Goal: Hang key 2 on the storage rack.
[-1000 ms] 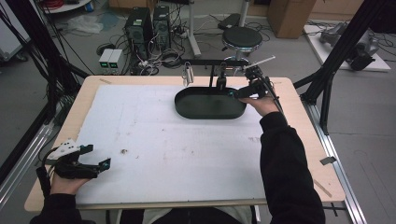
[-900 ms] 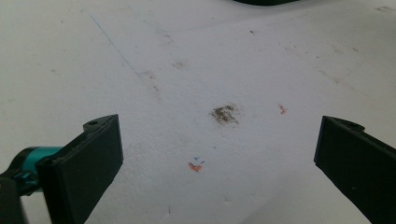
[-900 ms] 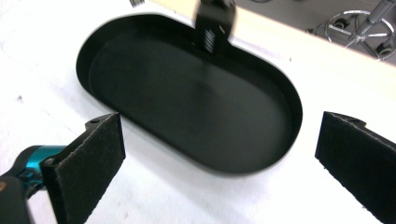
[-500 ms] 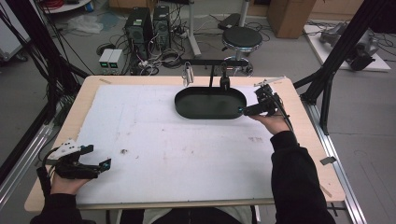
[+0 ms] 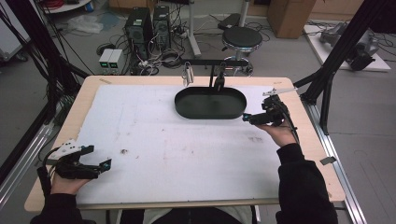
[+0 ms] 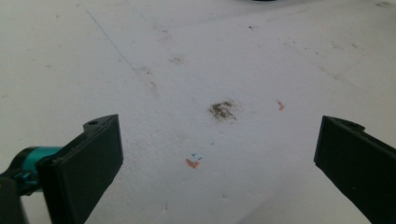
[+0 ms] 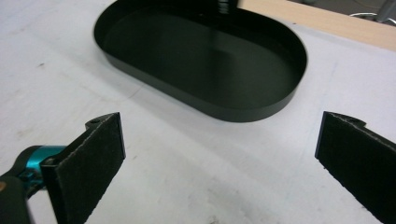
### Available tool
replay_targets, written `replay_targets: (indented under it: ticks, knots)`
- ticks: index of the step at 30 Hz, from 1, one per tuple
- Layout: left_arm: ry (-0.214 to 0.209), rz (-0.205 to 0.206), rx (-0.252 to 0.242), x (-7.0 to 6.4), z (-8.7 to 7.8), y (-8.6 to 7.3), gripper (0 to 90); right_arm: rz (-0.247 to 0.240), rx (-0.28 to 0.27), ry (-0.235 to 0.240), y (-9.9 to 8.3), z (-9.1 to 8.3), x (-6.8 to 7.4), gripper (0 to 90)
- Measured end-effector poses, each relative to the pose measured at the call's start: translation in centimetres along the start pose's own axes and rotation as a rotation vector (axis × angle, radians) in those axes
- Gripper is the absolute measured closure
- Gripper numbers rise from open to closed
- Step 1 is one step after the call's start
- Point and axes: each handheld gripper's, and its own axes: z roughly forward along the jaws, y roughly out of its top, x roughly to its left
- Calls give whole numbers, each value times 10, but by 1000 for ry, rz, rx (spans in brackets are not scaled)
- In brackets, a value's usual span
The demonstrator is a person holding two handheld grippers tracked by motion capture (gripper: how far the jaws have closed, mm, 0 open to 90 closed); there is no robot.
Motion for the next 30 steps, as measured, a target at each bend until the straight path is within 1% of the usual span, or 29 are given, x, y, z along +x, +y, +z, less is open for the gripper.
replay_targets:
  ticks: [6, 12, 15, 21, 26, 30]
  knots:
    - [-2, -2, 0, 0, 0, 0, 17, -27, -7, 16, -16, -7, 5, 8]
    - [-3, -2, 1, 0, -1, 0, 17, 3, -18, 30, -34, -10, 4, 8]
    - [-1, -3, 1, 0, 0, 0, 17, 5, -16, 36, -42, -9, 4, 8]
    - [-3, -6, 4, 0, -1, -1, 17, -2, -30, 56, -57, -7, 10, 8]
    - [-2, -9, 4, 1, -1, -1, 17, -16, -15, 73, -73, -2, 16, 8]
    - [-4, -8, 8, 1, -1, -1, 17, -16, -24, 100, -85, -4, 20, 8]
